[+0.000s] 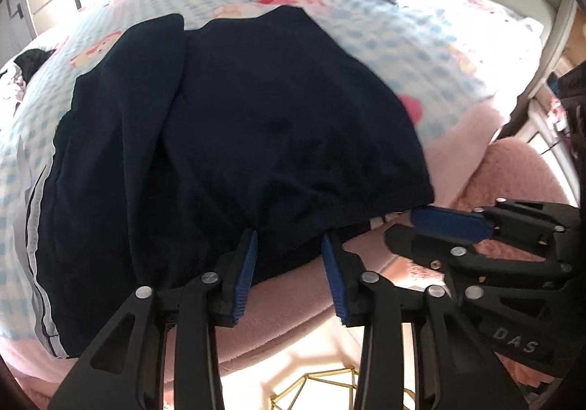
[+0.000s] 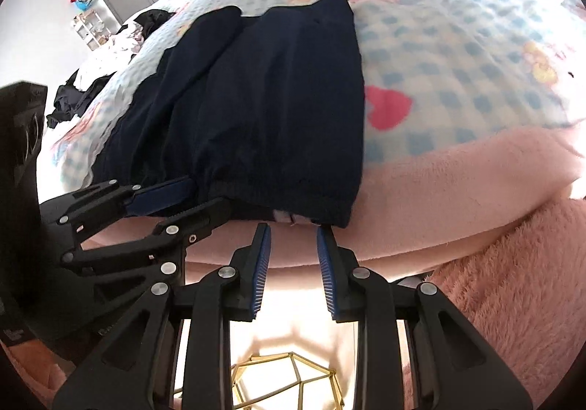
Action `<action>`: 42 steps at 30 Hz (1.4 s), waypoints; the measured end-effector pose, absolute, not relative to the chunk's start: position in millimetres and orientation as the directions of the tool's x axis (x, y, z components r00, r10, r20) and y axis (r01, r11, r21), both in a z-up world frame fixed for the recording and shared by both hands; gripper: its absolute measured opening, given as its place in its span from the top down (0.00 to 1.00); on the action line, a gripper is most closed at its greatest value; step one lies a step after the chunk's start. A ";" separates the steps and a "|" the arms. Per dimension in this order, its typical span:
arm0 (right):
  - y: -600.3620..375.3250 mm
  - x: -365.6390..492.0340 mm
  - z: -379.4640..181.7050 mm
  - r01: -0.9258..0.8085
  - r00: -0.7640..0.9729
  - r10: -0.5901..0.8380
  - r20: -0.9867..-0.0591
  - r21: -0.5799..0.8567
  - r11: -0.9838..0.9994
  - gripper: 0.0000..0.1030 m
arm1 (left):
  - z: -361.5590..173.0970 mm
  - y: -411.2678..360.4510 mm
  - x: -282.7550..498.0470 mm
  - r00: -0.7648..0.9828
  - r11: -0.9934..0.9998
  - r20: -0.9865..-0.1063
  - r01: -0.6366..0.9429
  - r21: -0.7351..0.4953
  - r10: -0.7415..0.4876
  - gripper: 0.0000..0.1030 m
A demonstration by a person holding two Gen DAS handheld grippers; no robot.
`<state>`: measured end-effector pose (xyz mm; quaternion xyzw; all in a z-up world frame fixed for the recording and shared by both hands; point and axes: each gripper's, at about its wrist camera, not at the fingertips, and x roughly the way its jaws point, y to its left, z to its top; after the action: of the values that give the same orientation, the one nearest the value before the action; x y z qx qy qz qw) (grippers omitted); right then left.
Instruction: Fold clothes
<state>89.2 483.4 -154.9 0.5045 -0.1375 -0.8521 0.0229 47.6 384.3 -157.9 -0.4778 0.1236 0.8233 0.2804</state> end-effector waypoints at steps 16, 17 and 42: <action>495.3 110.0 -142.3 -0.118 -0.514 -0.193 -0.836 0.291 -0.949 0.75 | -167.1 360.2 45.0 -0.224 -0.826 -0.878 -0.494 -0.272 0.424 0.70; 496.0 112.1 -138.4 -0.113 -0.520 -0.198 -0.831 0.296 -0.948 0.75 | -155.6 347.8 46.4 -0.256 -0.819 -0.844 -0.483 -0.311 0.472 0.57; 517.8 92.0 -147.0 -0.127 -0.545 -0.253 -0.799 0.377 -0.918 0.67 | -143.2 201.6 31.5 -0.410 -0.913 -0.820 -0.090 -0.399 0.399 0.56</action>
<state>92.0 517.8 -147.0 0.4756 -0.1996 -0.8559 0.0368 31.5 201.6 -143.2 -0.5226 -0.1475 0.8266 0.1479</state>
